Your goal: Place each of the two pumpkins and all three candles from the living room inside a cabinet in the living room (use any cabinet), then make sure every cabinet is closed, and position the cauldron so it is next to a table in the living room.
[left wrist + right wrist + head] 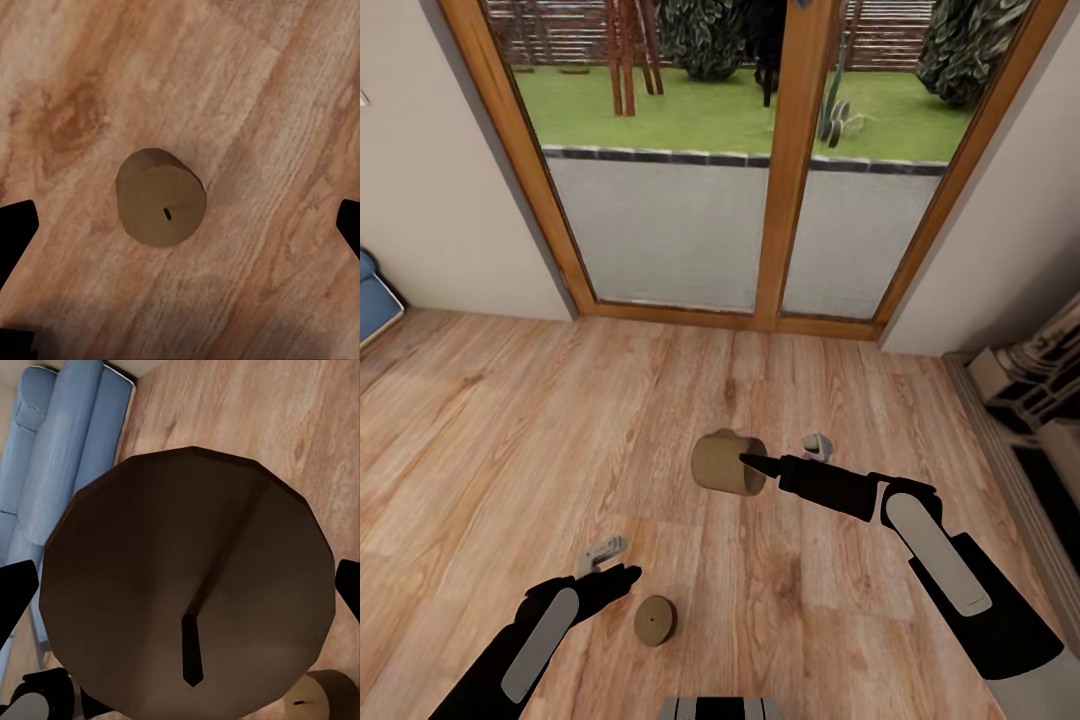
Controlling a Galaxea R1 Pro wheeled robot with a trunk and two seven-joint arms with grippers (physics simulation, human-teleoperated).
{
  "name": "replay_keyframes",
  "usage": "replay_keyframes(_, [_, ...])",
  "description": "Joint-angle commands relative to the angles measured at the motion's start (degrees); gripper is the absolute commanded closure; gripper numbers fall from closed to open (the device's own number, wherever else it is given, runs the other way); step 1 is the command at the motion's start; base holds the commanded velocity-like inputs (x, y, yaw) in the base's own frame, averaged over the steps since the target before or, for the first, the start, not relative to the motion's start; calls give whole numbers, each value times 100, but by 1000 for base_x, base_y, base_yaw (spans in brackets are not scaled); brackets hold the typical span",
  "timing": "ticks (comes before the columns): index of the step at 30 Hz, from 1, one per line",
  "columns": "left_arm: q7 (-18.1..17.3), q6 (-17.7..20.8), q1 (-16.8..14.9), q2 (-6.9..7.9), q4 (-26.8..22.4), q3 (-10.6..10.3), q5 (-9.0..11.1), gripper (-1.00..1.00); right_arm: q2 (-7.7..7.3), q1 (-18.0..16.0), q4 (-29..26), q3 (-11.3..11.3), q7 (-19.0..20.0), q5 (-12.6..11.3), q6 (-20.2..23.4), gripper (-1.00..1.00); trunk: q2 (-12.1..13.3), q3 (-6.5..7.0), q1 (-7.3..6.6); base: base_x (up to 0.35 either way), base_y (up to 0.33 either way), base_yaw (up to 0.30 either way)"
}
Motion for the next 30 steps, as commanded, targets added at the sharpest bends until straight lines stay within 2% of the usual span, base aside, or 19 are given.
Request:
replay_keyframes(1, [57,-22,-2,6,-8,-17,59,-100,-2,-4,-1,1,31,6,12,100,-43,-22,22,0,0,0])
replay_keyframes(8, [65,-125,0,7,-8,-25,49,-100,1,-4,-10,4,31,-2,20,100,-324,-148,175,0,0,0])
replay_keyframes(15, [73,-232,-3,-12,-8,-26,-238,-100,3,-4,4,3,31,-3,17,100,-605,-273,329,0,0,0])
replay_keyframes(18, [74,-261,1,-28,-8,-26,-271,-100,13,-4,5,7,31,-3,17,100,-725,-327,395,0,0,0])
replay_keyframes(21, [84,-273,2,-107,-2,-32,-321,-100,12,-4,2,2,31,-3,18,100,-845,-381,461,0,0,0])
replay_keyframes(23, [95,-277,2,-145,1,-33,-439,-100,12,-4,4,1,31,-3,18,100,-926,-417,505,0,0,0])
replay_keyframes(25, [115,-279,0,-206,32,-28,-648,-100,12,-4,5,3,31,-3,20,100,-1006,-453,549,0,0,0])
replay_keyframes(30, [173,-358,-3,-506,228,-33,-1137,-100,12,-4,10,1,31,-3,21,100,-1206,-543,659,0,0,0])
